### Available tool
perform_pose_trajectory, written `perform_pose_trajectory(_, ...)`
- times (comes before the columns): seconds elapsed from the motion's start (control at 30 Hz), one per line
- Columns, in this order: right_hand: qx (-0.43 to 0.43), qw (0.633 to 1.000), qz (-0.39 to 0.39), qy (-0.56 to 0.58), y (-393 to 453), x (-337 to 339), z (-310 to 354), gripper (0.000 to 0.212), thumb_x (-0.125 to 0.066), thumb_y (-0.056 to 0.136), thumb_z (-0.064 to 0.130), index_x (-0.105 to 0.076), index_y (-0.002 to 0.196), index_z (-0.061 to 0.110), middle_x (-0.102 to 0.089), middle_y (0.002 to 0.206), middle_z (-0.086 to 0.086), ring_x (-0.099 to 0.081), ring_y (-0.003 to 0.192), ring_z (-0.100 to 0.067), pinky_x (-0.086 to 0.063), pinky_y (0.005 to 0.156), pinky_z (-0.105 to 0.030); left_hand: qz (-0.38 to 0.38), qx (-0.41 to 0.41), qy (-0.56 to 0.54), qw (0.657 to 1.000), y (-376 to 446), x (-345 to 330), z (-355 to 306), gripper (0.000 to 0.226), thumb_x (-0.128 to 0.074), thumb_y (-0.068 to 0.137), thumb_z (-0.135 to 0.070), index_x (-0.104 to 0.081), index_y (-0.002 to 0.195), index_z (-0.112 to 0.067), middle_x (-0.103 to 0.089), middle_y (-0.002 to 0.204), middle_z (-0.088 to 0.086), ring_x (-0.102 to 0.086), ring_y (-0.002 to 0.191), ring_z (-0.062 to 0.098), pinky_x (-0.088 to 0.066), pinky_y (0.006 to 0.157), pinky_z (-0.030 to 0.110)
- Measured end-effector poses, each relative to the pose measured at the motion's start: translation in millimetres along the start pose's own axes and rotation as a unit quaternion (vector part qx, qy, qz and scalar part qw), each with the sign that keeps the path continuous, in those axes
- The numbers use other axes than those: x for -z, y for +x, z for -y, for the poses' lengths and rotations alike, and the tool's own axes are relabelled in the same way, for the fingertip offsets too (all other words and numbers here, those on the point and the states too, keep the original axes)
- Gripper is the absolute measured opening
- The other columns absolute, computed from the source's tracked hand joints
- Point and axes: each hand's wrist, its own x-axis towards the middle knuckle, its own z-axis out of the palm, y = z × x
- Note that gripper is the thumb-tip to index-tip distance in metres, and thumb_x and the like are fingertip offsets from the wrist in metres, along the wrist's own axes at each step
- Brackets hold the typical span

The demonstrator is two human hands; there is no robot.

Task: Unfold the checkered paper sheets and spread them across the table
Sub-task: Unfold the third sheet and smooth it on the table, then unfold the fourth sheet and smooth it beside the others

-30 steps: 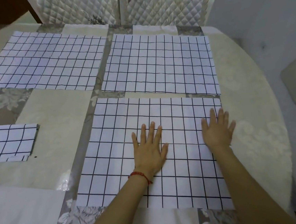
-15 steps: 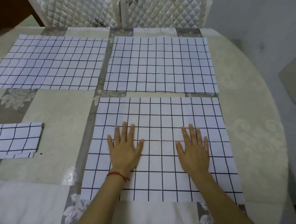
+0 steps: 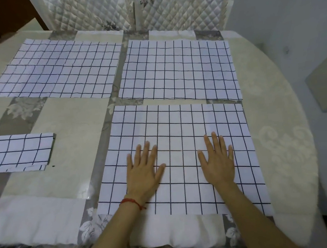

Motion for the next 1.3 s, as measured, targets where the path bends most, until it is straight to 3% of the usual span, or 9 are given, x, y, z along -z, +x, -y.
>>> perform_pose_trajectory(0.17,0.0,1.0,0.005,0.0,-1,2,2,0.073,0.002,0.08,0.06,-0.001,0.145,0.029,0.001,0.158,0.004,0.004,0.145,-0.015,0.007,0.118,-0.04,0.009,0.057,-0.001,0.998,-17,14,36,0.078,0.012,0.075,-0.072,0.008,0.142,-0.033,0.013,0.153,-0.008,0.014,0.142,0.016,0.015,0.115,0.04)
perform_pose_trajectory(0.47,0.002,1.0,0.007,-0.012,-3,3,3,0.078,0.005,0.077,0.061,-0.005,0.147,0.028,0.001,0.158,0.004,0.004,0.145,-0.016,0.008,0.117,-0.04,0.017,0.066,0.018,0.998,-17,16,37,0.086,0.029,0.063,-0.072,0.019,0.138,-0.031,0.023,0.149,-0.006,0.023,0.138,0.015,0.011,0.115,0.044)
perform_pose_trajectory(0.73,0.001,1.0,0.014,-0.01,-2,4,3,0.075,0.002,0.08,0.061,-0.006,0.147,0.028,0.001,0.158,0.004,0.004,0.145,-0.015,0.007,0.117,-0.041,0.025,0.059,0.007,0.998,-18,17,36,0.087,0.029,0.064,-0.071,0.018,0.138,-0.028,0.024,0.147,-0.005,0.025,0.136,0.016,0.014,0.113,0.043)
perform_pose_trajectory(0.83,0.003,0.999,0.029,-0.017,-2,6,4,0.069,-0.006,0.085,0.056,-0.006,0.147,0.026,0.002,0.158,0.003,0.005,0.145,-0.016,0.007,0.116,-0.042,0.043,0.037,-0.022,0.998,-18,21,43,0.101,0.03,0.059,-0.074,0.008,0.144,-0.023,0.023,0.145,-0.006,0.024,0.135,0.013,0.017,0.111,0.04)
perform_pose_trajectory(0.93,-0.006,0.999,0.047,-0.019,-3,13,9,0.06,-0.017,0.095,0.047,-0.007,0.148,0.022,0.004,0.158,-0.002,0.006,0.145,-0.02,0.005,0.118,-0.044,0.048,0.01,-0.08,0.996,-20,38,58,0.102,0.009,0.069,-0.078,-0.015,0.145,-0.014,-0.001,0.152,-0.001,0.0,0.142,0.017,-0.001,0.117,0.041)
perform_pose_trajectory(1.0,-0.015,0.999,0.045,-0.016,-5,21,25,0.06,-0.029,0.096,0.037,-0.005,0.148,0.018,0.004,0.157,-0.009,0.007,0.145,-0.024,0.003,0.118,-0.045,0.01,-0.029,-0.062,0.998,-26,57,70,0.07,-0.032,0.089,-0.055,-0.033,0.138,-0.006,-0.033,0.147,0.016,-0.035,0.135,0.032,-0.035,0.108,0.048)
perform_pose_trajectory(1.03,-0.013,0.999,0.04,-0.003,-8,26,39,0.061,-0.033,0.096,0.034,-0.005,0.148,0.017,0.003,0.157,-0.012,0.006,0.145,-0.026,0.002,0.118,-0.045,-0.009,-0.039,-0.056,0.998,-29,64,78,0.058,-0.049,0.088,-0.038,-0.038,0.134,-0.005,-0.043,0.14,0.02,-0.045,0.127,0.036,-0.043,0.101,0.048)
perform_pose_trajectory(1.1,0.015,0.998,0.037,0.046,-16,33,76,0.061,-0.038,0.095,0.031,-0.01,0.147,0.016,-0.001,0.157,-0.013,0.003,0.145,-0.026,0.002,0.118,-0.041,-0.037,-0.037,-0.058,0.997,-32,79,94,0.053,-0.06,0.083,-0.023,-0.042,0.13,-0.007,-0.049,0.134,0.02,-0.052,0.119,0.036,-0.047,0.098,0.046)
perform_pose_trajectory(1.3,0.141,0.964,0.096,0.205,-39,21,215,0.049,-0.044,0.094,0.027,-0.033,0.14,0.016,-0.024,0.153,-0.007,-0.017,0.143,-0.021,-0.016,0.116,-0.034,-0.121,0.084,-0.106,0.983,-33,125,188,0.04,-0.06,0.084,-0.014,-0.054,0.122,-0.004,-0.051,0.132,0.021,-0.045,0.125,0.037,-0.038,0.103,0.046)
